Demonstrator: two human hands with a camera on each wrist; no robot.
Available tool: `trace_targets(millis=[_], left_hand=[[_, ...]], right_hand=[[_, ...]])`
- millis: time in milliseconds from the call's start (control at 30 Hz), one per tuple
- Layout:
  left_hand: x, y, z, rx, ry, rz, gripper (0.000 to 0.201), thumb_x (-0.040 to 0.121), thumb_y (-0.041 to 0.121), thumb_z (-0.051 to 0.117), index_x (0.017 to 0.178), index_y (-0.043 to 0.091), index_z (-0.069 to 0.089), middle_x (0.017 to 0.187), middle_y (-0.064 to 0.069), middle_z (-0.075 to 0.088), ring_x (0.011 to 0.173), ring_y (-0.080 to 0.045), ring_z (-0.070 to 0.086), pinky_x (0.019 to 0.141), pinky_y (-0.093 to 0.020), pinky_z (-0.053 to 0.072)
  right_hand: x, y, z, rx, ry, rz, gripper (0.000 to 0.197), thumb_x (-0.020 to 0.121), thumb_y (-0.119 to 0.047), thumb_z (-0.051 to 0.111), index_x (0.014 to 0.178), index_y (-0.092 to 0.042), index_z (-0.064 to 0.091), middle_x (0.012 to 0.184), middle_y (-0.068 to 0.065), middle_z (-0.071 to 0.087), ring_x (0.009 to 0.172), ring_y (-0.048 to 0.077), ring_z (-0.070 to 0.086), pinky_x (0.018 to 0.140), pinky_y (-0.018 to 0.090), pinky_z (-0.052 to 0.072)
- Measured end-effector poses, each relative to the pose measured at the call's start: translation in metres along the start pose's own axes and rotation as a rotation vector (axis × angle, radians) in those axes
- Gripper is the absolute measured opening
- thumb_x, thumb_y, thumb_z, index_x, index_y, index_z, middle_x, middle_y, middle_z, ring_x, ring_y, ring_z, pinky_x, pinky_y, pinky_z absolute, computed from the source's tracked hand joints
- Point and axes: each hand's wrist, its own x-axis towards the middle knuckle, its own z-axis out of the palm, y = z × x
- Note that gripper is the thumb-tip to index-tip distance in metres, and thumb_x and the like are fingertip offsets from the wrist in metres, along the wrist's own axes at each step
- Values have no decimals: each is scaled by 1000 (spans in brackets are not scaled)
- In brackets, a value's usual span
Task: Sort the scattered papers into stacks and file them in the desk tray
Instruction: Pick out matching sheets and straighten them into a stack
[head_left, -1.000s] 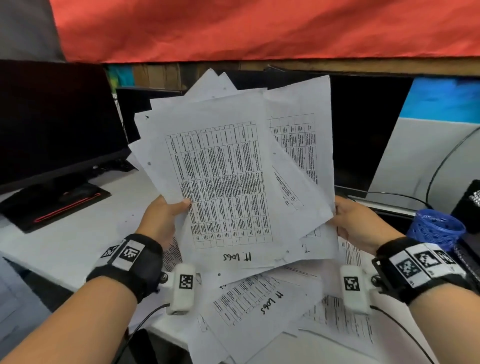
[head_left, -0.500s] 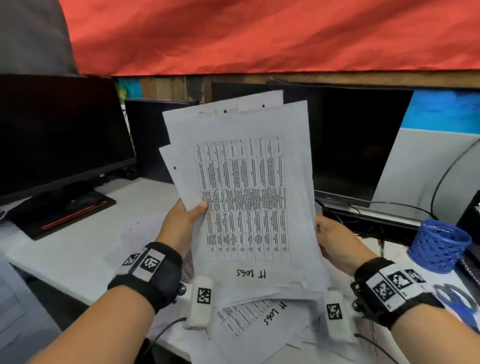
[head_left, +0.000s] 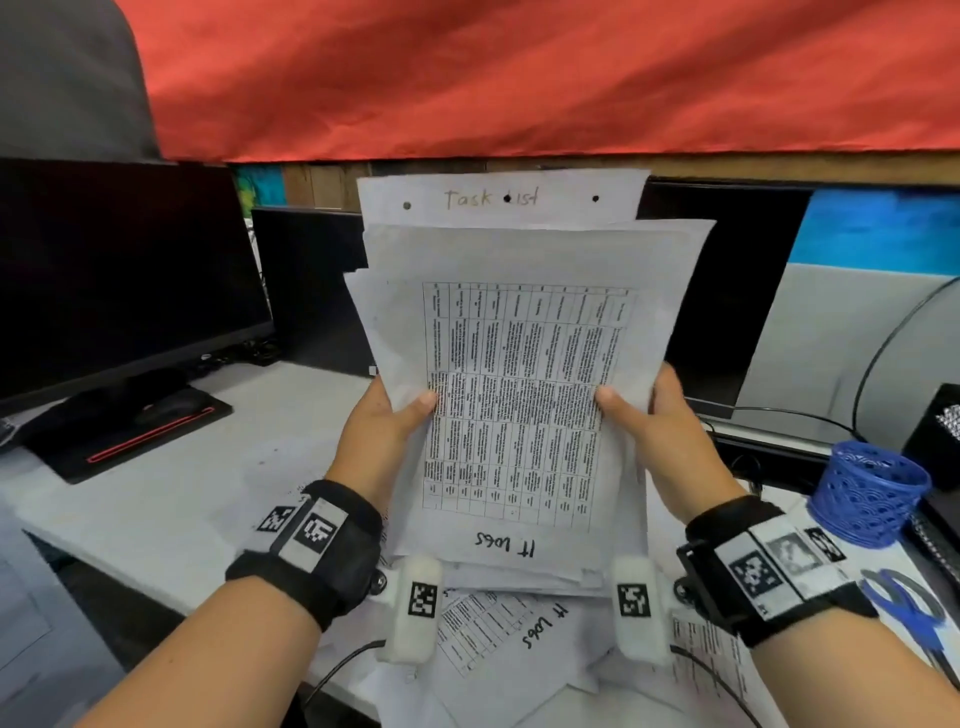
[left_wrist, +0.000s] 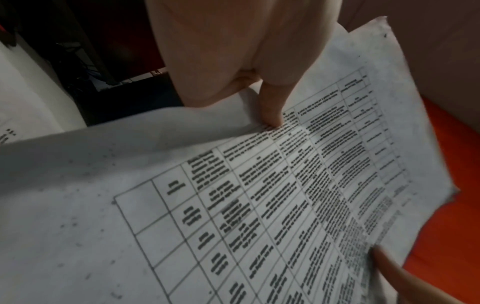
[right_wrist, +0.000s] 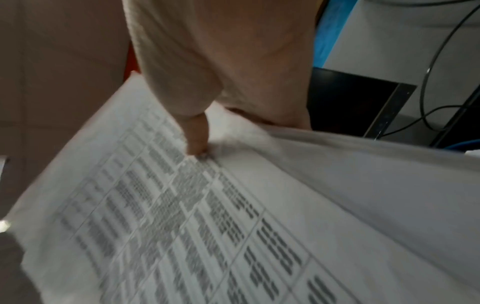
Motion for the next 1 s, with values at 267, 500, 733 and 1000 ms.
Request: trace_targets(millis=[267,500,733,1000], left_hand=[[-1,5,-1,54,-19,-28,33,96,10,53,126,23,56,112,13,66,106,-5,61,85,-19,44],[-11,21,33,182,254,100,29,99,15,44,125,19,54,108,11,58,102,-11,56,86,-23,42],[-38,8,49,79,162,189,33,97,20,50,124,29,34,113,17,52,97,9,52,79,-10,40],[-28,-9,47,106,110,70,46,89,17,62,120,32,32,118,7,57,105,-11,57,91,-29,45]], right_hand=[[-10,-1,-8,199,-94,141,43,91,-5,56,132,-19,49,124,3,64,106,21,65,97,41,50],[-16,-27,17,-61,217,-141,37,98,-9,44,130,-27,47,110,-15,59,101,0,59,89,19,48],[-39,-16,22,-53,206,-163,44,86,-24,68,127,-25,53,113,-17,65,105,-4,60,90,20,48],[-25,-28,15,-4,263,-199,49,79,-27,75,124,-20,56,114,-9,67,104,3,64,90,28,53]])
